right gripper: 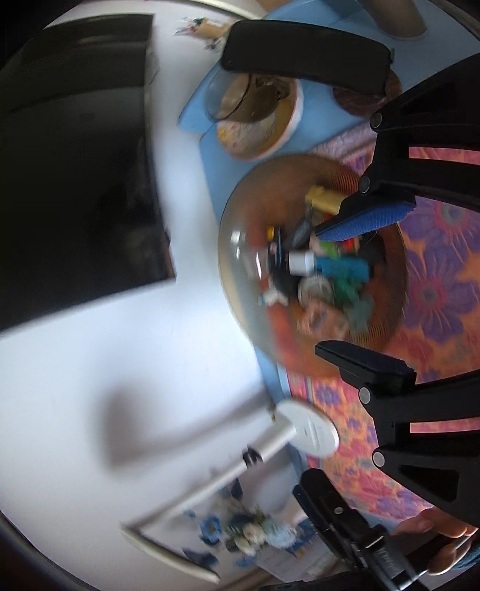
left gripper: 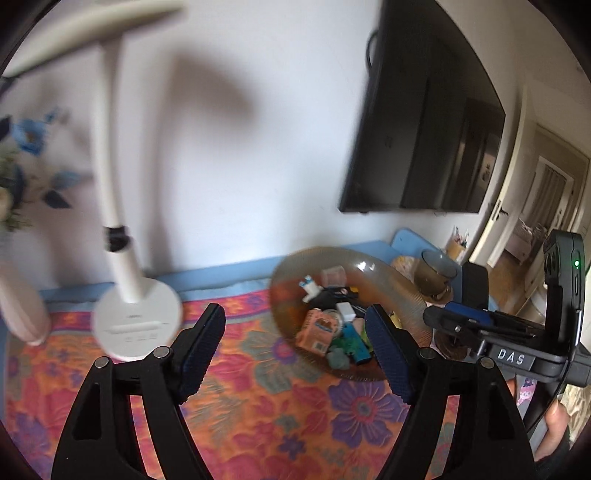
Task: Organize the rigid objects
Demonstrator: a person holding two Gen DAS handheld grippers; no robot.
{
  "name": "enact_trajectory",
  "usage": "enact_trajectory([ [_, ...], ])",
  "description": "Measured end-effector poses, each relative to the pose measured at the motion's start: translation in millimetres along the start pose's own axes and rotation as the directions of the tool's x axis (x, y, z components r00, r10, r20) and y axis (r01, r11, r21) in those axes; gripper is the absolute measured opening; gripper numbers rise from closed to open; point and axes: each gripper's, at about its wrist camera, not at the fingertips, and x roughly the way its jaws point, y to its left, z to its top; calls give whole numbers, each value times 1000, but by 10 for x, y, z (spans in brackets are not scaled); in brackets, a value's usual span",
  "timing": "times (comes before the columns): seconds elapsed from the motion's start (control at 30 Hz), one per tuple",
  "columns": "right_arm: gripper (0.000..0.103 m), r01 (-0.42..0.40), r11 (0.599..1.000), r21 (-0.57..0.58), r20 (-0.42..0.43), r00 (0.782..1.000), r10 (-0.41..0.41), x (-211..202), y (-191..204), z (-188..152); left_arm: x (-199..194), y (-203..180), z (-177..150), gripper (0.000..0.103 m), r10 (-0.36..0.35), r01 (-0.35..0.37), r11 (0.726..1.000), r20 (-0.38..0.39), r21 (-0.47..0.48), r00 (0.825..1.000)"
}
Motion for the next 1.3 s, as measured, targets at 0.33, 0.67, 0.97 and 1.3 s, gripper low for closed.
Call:
enact_trajectory([
  [0.33,61,-107,981,-164,-54,994,100,-96,1090,-514,-781,770,-639,85,173,-172,978,3,-119,985],
  [0.67,61,-51,946,-321,-94,995,21,484,1681,-1441,-597,1471,-1664,85,339,-357,913,-118,-198,933],
  [0.97,66,-14,948,-317,-50,999,-3,675,1614,-1675,-631,1583,-1853,85,395,-410,882,-109,-232,912],
  [1.3,85,2,936,-351,-10,1000,-6,601,1670,-1717,-557,1357,-1850,91,464,-473,875,-102,-100,880],
])
